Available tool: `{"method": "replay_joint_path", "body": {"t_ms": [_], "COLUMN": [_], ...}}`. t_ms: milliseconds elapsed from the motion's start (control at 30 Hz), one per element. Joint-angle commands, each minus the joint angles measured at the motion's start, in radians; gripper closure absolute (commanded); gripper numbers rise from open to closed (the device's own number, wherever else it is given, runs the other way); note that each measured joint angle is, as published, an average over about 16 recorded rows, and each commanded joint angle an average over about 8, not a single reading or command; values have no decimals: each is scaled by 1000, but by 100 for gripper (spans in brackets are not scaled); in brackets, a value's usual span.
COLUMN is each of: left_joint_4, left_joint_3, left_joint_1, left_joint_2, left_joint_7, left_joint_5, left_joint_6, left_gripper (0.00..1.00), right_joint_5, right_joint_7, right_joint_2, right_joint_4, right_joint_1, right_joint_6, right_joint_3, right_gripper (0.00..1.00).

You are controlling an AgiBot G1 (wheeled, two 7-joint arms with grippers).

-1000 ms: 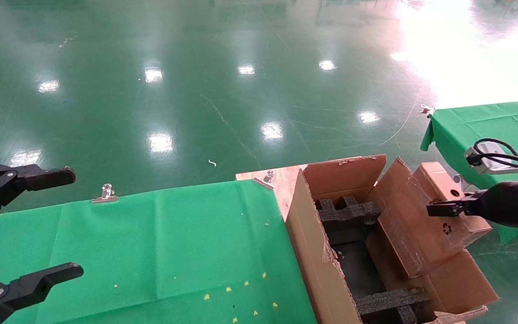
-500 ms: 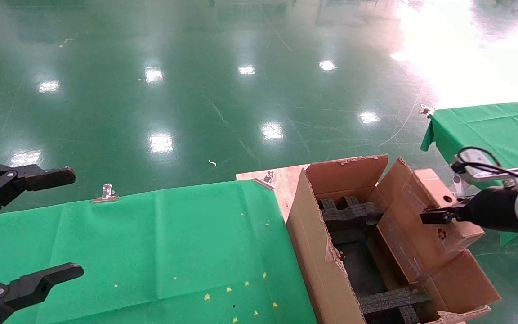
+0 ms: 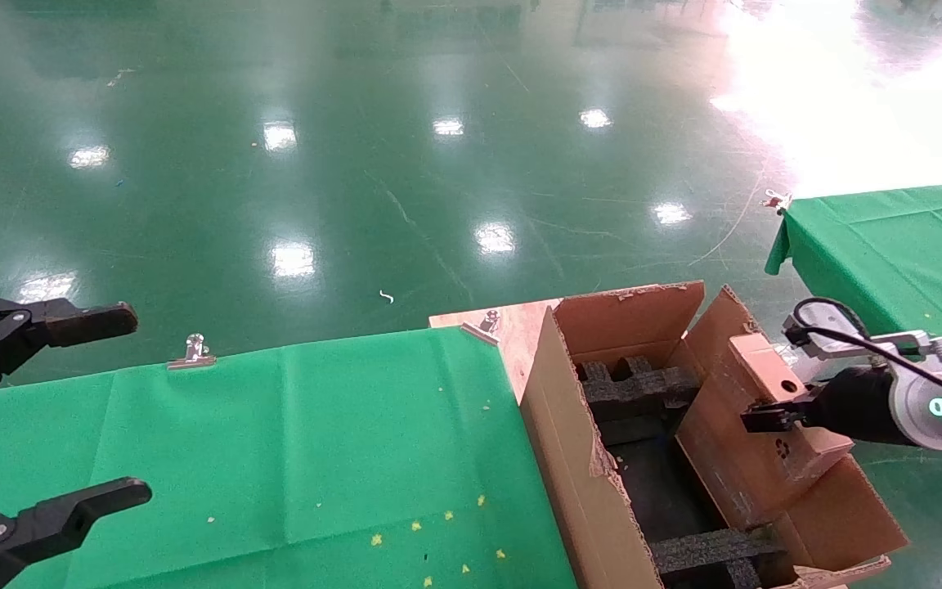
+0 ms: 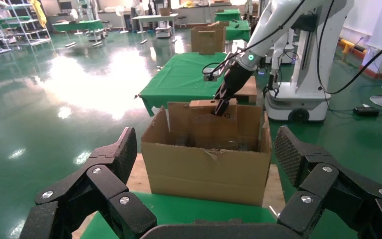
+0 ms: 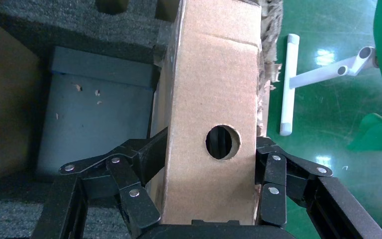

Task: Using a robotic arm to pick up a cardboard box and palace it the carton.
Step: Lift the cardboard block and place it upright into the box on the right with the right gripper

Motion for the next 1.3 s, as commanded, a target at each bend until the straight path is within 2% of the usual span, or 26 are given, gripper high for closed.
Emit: {"method": "replay_joint_path", "body": {"t_ms": [33, 600, 1300], "left_joint_4": [0, 0, 0], "left_joint_3": [0, 0, 0], "left_joint_1": [0, 0, 0], "left_joint_2": [0, 0, 0], "left_joint_7": [0, 0, 0], "left_joint_5": [0, 0, 0], "left_joint_6": [0, 0, 0], "left_gripper": [0, 0, 0], "right_joint_5": [-8, -30, -21], "right_joint_7": [14, 107, 142], "right_joint_2": [-10, -92, -182], "right_joint_4": [-4, -73, -148], "right_joint_1": [-16, -172, -295], "right_joint_6": [14, 130, 180], "right_joint_3": [-5, -33, -47], "right_gripper": [100, 100, 100]}}
